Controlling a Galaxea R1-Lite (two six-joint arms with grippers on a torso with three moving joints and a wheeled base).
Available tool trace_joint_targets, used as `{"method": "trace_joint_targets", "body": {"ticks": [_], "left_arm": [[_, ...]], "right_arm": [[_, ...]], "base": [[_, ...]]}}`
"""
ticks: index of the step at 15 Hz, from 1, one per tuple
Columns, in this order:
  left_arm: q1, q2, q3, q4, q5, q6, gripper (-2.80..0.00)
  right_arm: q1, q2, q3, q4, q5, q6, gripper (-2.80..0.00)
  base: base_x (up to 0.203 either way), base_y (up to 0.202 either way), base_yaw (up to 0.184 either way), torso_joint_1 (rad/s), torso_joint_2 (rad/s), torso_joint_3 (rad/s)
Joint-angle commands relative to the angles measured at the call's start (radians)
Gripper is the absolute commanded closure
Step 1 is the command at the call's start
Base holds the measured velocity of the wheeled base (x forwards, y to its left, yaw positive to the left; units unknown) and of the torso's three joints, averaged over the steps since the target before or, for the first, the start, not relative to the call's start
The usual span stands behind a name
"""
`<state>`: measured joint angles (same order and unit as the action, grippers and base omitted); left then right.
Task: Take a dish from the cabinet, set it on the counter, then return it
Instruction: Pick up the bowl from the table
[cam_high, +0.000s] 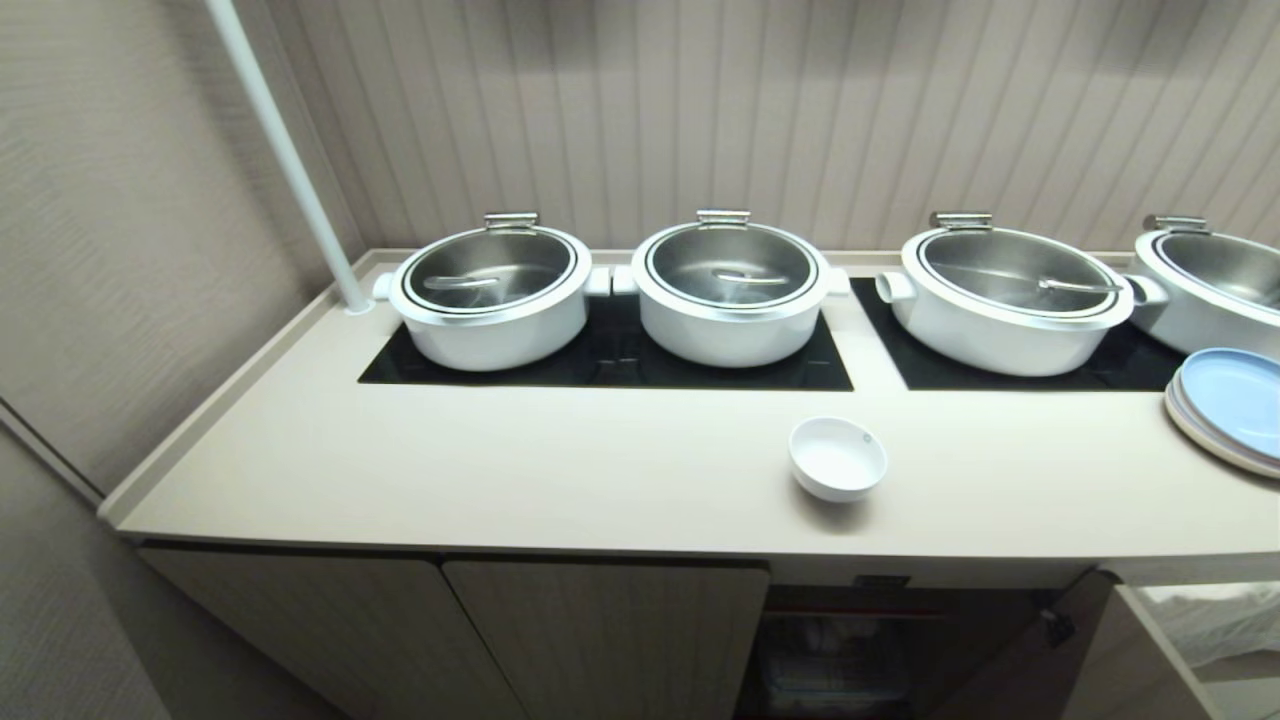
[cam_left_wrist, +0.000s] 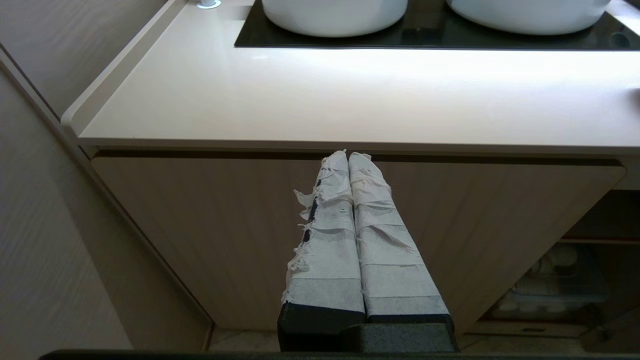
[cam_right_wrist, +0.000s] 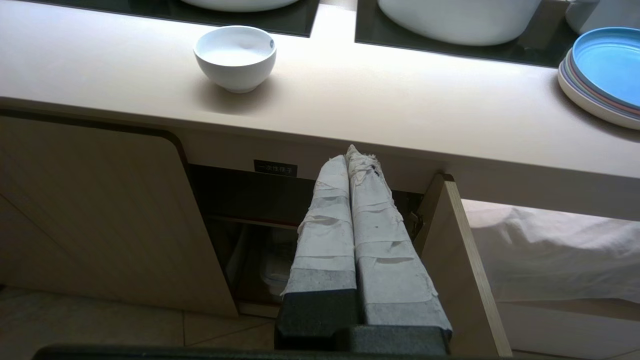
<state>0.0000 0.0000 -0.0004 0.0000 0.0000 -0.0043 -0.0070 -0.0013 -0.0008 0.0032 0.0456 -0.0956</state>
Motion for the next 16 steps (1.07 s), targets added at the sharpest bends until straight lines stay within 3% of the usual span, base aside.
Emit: {"method": "trace_joint_targets", "body": {"ticks": [1,16], "left_arm": [[0.000,0.000,-0.001,0.000,0.000,0.000,0.00],[0.000,0.000,0.000,0.000,0.000,0.000,0.00]], "right_arm": [[0.001,0.001,0.001,0.000,0.000,0.002,0.00],[0.001,0.001,-0.001,0.001,0.000,-0.015,0.00]], "base": [[0.000,0.000,0.000,0.000,0.00,0.000],[0.000,0.000,0.000,0.000,0.00,0.000]]}}
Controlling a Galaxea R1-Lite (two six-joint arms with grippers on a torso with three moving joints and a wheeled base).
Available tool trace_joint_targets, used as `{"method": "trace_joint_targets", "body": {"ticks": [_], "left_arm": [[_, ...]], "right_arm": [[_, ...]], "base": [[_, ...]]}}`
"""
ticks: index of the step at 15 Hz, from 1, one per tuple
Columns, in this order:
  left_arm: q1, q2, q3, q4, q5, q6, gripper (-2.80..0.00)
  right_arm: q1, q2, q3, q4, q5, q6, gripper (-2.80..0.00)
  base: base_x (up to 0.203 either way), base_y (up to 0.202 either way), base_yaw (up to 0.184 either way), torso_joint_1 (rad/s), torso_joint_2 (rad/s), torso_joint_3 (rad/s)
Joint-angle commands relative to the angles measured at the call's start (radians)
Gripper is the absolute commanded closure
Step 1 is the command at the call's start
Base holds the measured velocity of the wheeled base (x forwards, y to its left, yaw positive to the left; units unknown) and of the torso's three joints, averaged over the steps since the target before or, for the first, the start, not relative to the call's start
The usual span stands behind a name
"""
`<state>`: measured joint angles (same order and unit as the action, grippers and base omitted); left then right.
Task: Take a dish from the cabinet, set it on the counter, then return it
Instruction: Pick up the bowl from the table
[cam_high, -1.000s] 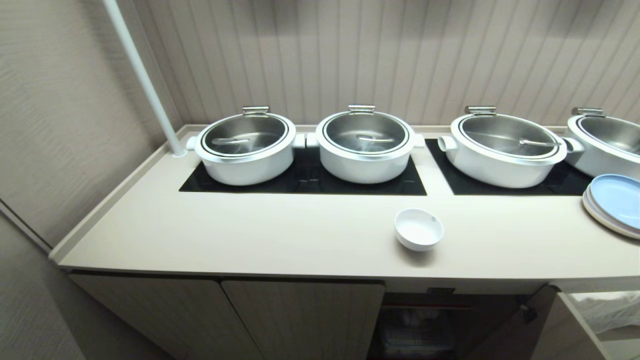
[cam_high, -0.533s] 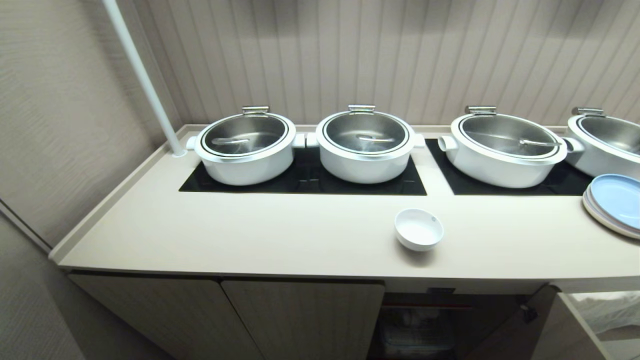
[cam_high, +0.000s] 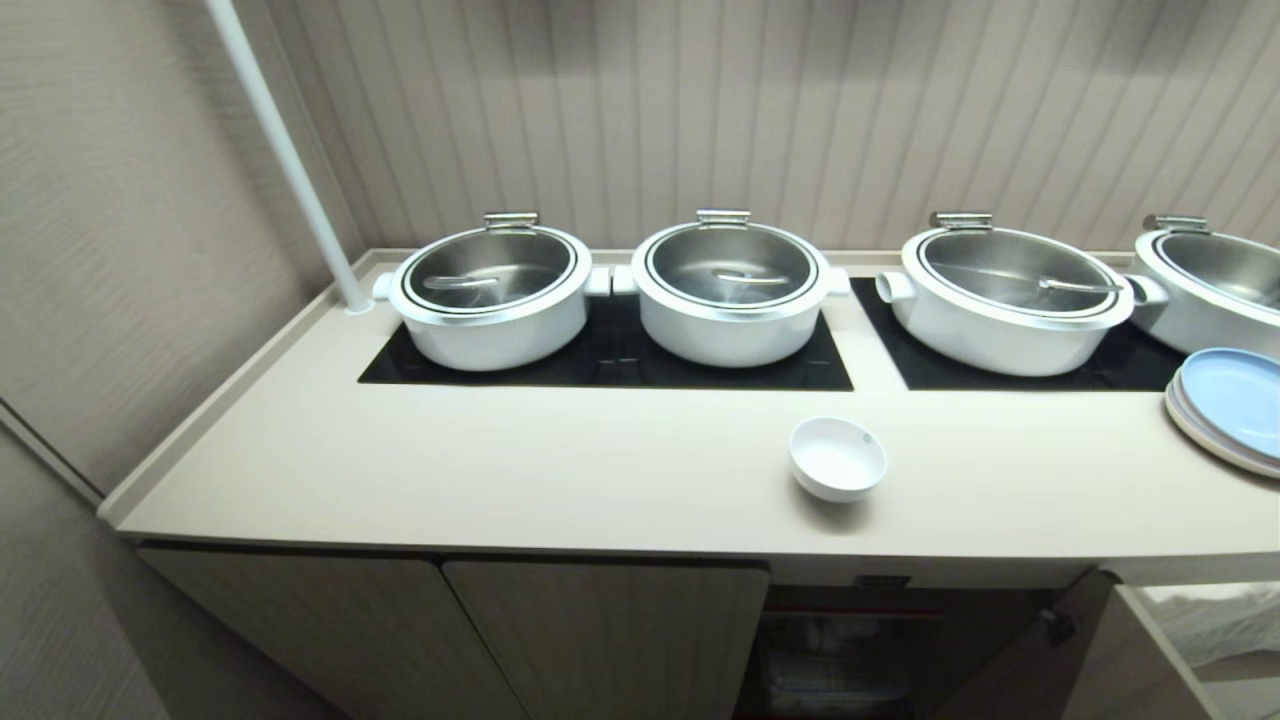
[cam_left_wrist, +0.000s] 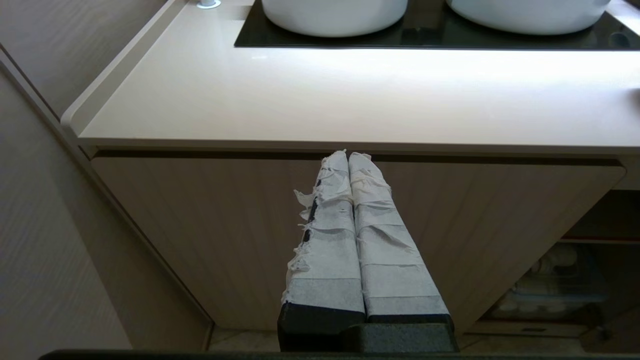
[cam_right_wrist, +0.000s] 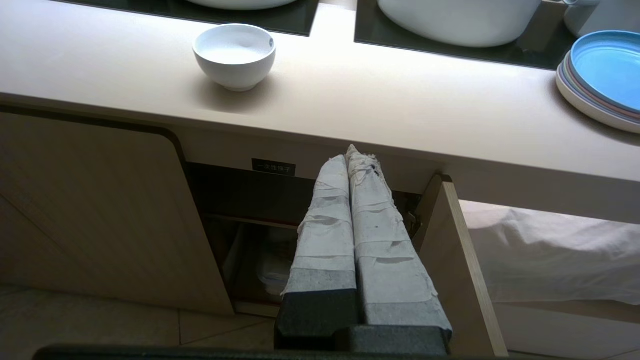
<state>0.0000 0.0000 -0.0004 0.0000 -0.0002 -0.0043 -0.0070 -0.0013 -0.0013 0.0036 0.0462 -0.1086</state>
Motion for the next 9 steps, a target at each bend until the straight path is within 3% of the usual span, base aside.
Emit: {"method": "trace_joint_targets", "body": {"ticks": [1,9], "left_arm": [[0.000,0.000,0.000,-0.001,0.000,0.000,0.00],[0.000,0.000,-0.001,0.000,0.000,0.000,0.00]], "right_arm": [[0.001,0.001,0.001,-0.001,0.001,0.006,0.00],[0.001,0.001,0.001,-0.001,0.001,0.005,0.00]], "base": [[0.000,0.000,0.000,0.000,0.00,0.000],[0.000,0.000,0.000,0.000,0.00,0.000]]}}
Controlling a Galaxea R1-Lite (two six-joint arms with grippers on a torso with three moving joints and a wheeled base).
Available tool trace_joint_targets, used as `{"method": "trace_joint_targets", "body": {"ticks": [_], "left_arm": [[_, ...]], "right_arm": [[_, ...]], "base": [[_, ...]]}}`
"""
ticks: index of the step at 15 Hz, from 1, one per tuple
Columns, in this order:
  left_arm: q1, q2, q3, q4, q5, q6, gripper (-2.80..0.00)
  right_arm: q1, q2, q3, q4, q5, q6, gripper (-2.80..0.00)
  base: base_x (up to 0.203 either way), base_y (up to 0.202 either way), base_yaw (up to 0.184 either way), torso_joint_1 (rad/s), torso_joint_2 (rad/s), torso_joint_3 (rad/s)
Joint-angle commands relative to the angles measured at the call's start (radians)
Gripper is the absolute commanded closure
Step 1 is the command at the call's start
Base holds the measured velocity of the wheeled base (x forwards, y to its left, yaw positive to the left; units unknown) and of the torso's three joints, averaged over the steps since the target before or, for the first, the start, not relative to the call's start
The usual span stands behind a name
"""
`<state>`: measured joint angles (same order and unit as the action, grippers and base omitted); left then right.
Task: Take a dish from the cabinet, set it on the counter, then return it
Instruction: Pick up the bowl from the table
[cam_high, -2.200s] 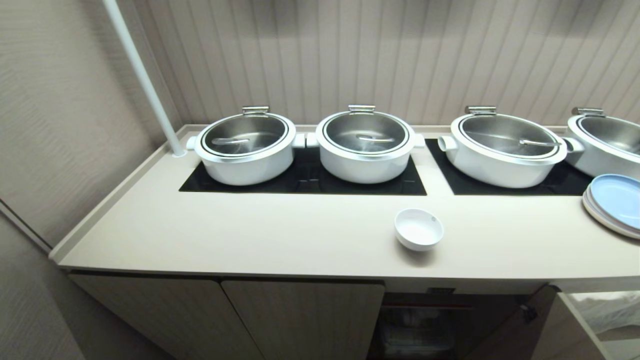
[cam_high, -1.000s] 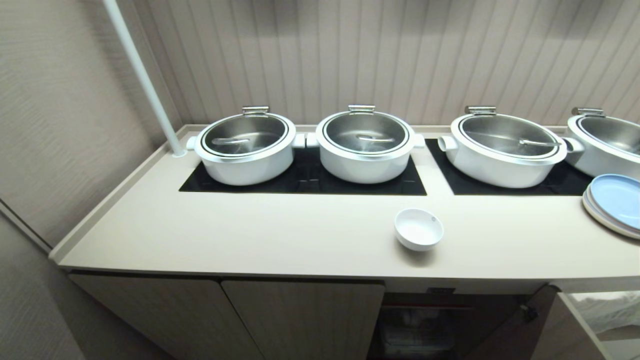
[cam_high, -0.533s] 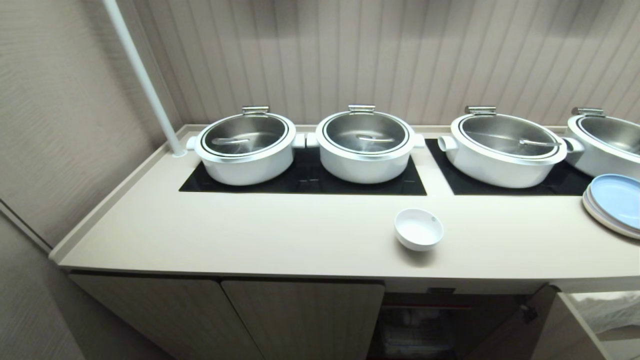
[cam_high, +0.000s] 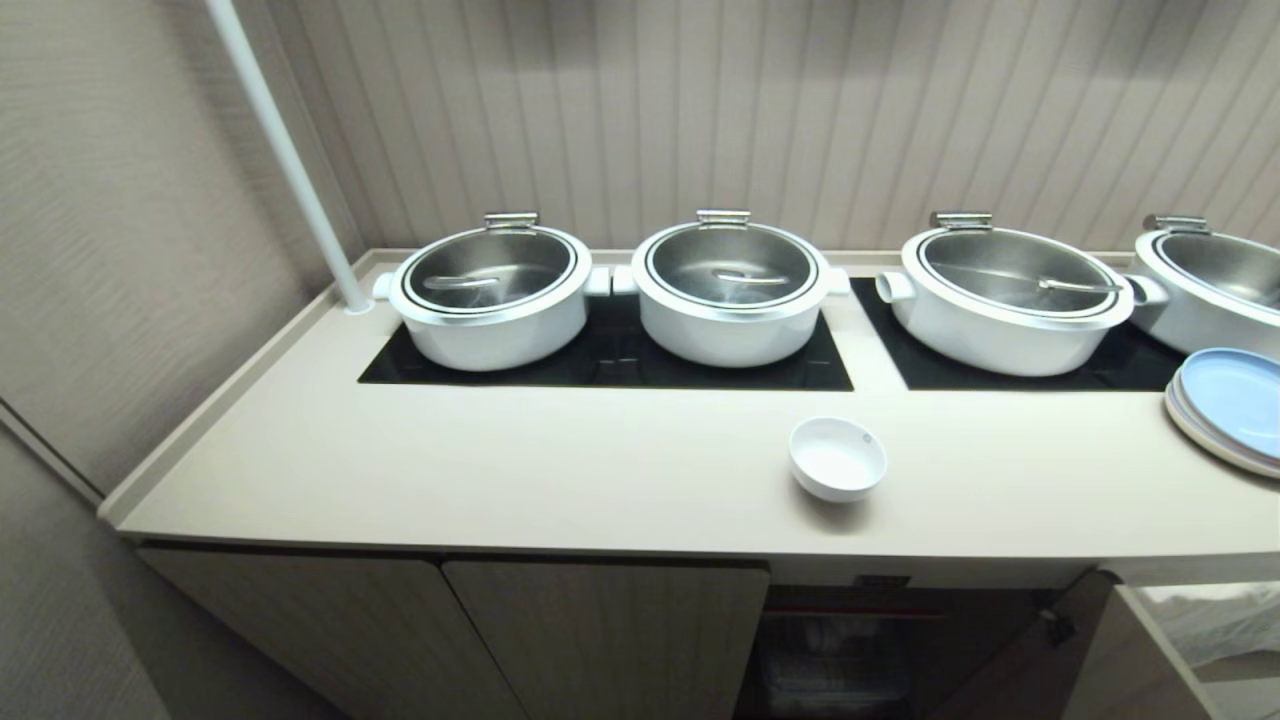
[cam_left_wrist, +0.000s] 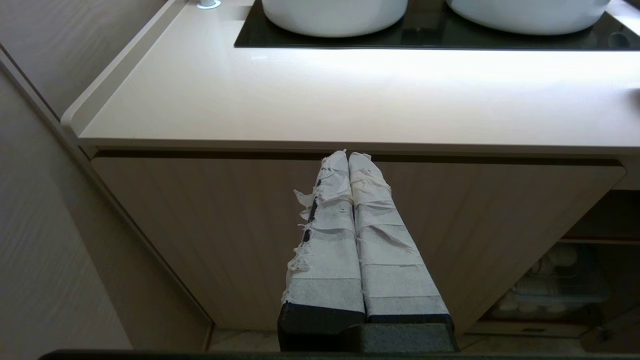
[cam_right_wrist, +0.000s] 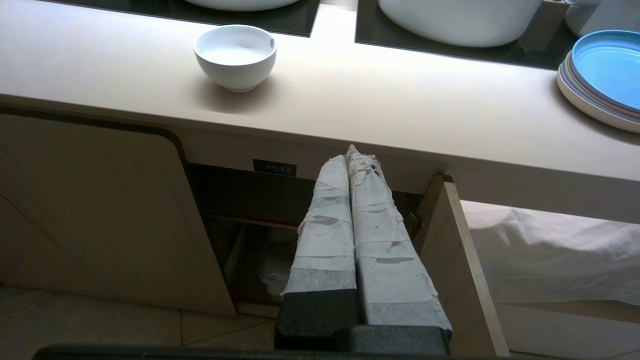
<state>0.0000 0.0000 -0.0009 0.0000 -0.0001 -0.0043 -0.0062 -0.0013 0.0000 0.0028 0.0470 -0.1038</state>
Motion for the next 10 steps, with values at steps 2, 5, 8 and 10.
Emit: {"method": "trace_joint_targets", "body": {"ticks": [2,5,8,10], "left_arm": [[0.000,0.000,0.001,-0.002,0.000,0.000,0.00],[0.000,0.000,-0.001,0.000,0.000,0.000,0.00],[0.000,0.000,0.000,-0.001,0.000,0.000,0.00],[0.000,0.000,-0.001,-0.001,0.000,0.000,0.00]], "right_arm": [[0.000,0.003,-0.001,0.002,-0.001,-0.004,0.00],[-0.001,0.053,-0.005,-0.008,-0.004,-0.009,0.00],[-0.001,0.151,-0.019,-0.045,-0.004,-0.010,0.00],[-0.001,0.241,-0.043,-0.074,-0.002,-0.010,0.00]], "base": [[0.000,0.000,0.000,0.000,0.00,0.000],[0.000,0.000,0.000,0.000,0.00,0.000],[0.000,0.000,0.000,0.000,0.00,0.000],[0.000,0.000,0.000,0.000,0.00,0.000]]}}
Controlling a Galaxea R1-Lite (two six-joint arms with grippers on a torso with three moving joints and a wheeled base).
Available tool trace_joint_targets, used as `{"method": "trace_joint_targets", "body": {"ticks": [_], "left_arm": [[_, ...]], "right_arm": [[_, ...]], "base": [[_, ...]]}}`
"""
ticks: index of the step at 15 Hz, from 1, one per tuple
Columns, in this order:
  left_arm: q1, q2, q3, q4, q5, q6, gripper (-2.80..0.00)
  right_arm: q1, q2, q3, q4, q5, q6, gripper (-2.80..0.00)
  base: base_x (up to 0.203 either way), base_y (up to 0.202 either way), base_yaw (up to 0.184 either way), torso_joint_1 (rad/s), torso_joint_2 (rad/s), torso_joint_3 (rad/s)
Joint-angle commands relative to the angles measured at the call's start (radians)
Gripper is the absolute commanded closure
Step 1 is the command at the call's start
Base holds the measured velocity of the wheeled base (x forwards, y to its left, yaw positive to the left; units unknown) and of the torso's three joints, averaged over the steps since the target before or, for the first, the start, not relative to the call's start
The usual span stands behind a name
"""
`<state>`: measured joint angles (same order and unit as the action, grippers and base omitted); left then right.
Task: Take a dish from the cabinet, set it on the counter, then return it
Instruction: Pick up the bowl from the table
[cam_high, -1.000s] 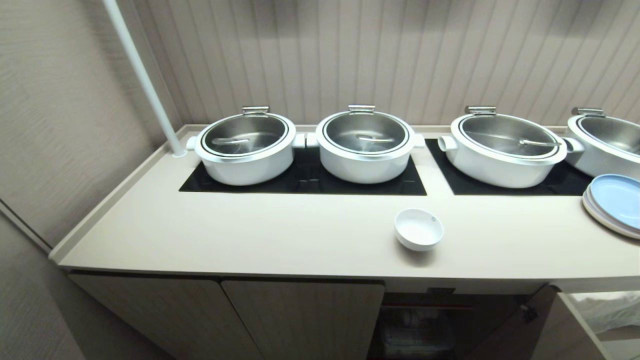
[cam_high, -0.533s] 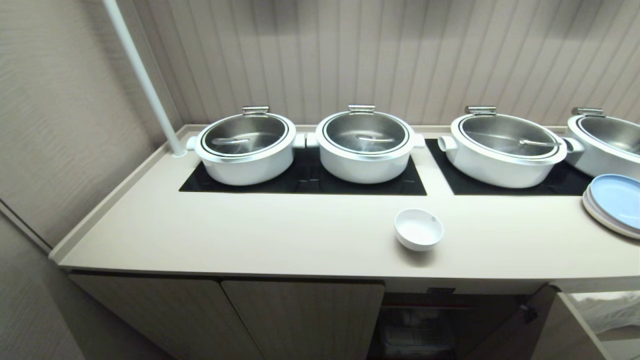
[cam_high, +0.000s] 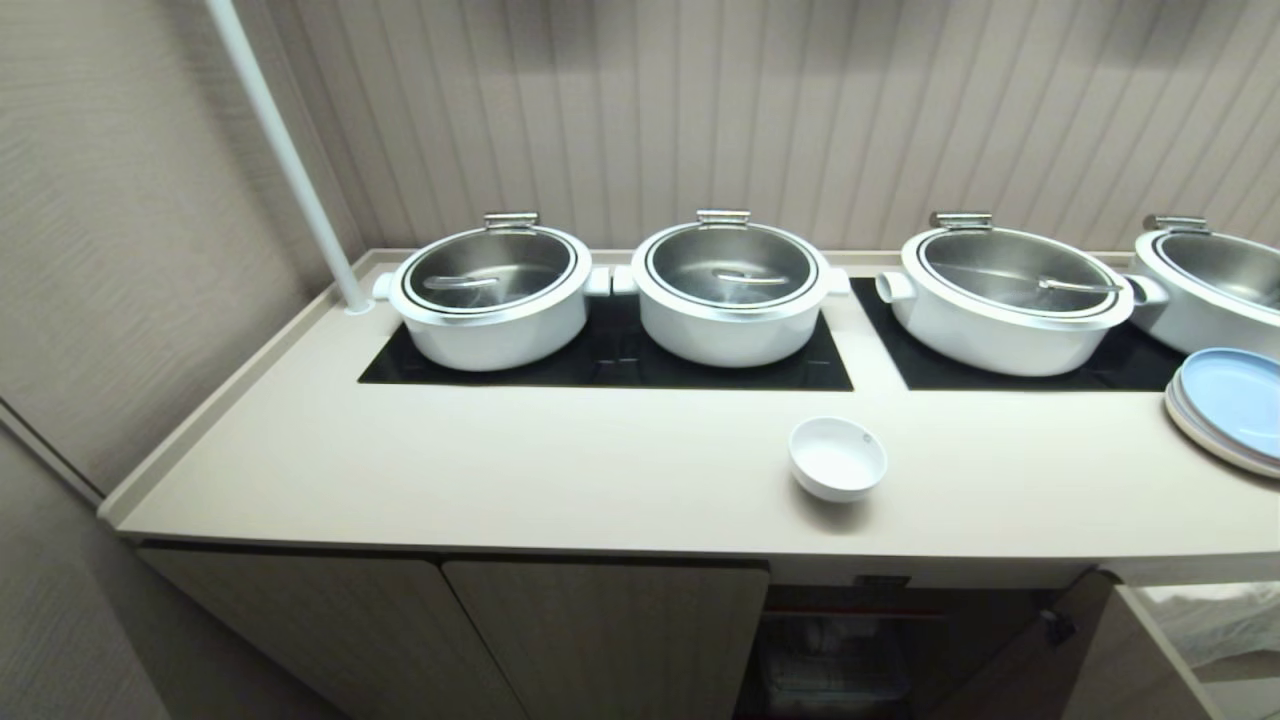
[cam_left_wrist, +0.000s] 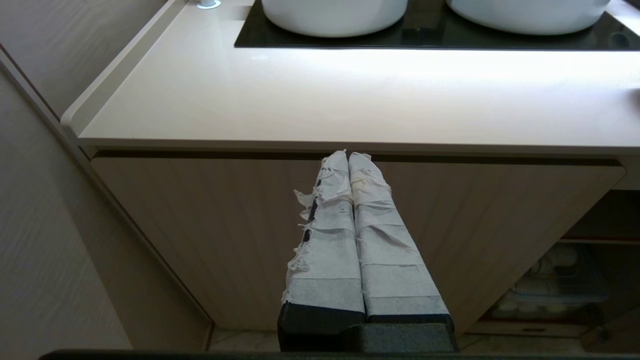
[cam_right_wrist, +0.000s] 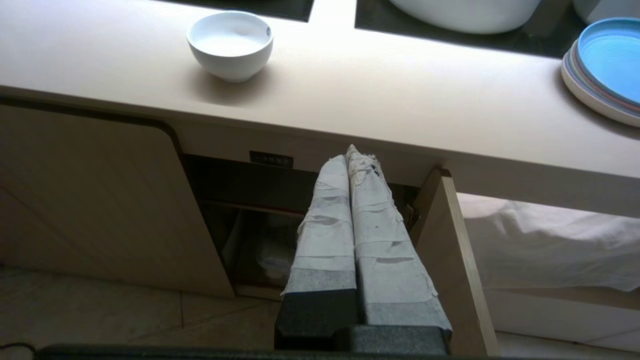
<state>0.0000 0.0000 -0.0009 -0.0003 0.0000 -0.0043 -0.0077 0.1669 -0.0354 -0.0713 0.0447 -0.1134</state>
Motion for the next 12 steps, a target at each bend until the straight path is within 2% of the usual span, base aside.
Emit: {"method": "trace_joint_targets", "body": {"ticks": [1,4,8,12], "left_arm": [[0.000,0.000,0.000,-0.001,0.000,0.000,0.00],[0.000,0.000,0.001,-0.001,0.000,0.000,0.00],[0.000,0.000,-0.001,0.000,0.000,0.000,0.00],[0.000,0.000,-0.001,0.000,0.000,0.000,0.00]], "right_arm": [[0.000,0.123,-0.033,-0.006,0.003,-0.003,0.00],[0.001,0.297,-0.124,-0.009,0.009,-0.018,0.00],[0.009,0.552,-0.285,-0.001,0.077,-0.024,0.00],[0.023,0.768,-0.416,0.003,0.094,-0.047,0.00]], "base": [[0.000,0.000,0.000,0.000,0.00,0.000],[0.000,0.000,0.000,0.000,0.00,0.000],[0.000,0.000,0.000,0.000,0.00,0.000],[0.000,0.000,0.000,0.000,0.00,0.000]]}}
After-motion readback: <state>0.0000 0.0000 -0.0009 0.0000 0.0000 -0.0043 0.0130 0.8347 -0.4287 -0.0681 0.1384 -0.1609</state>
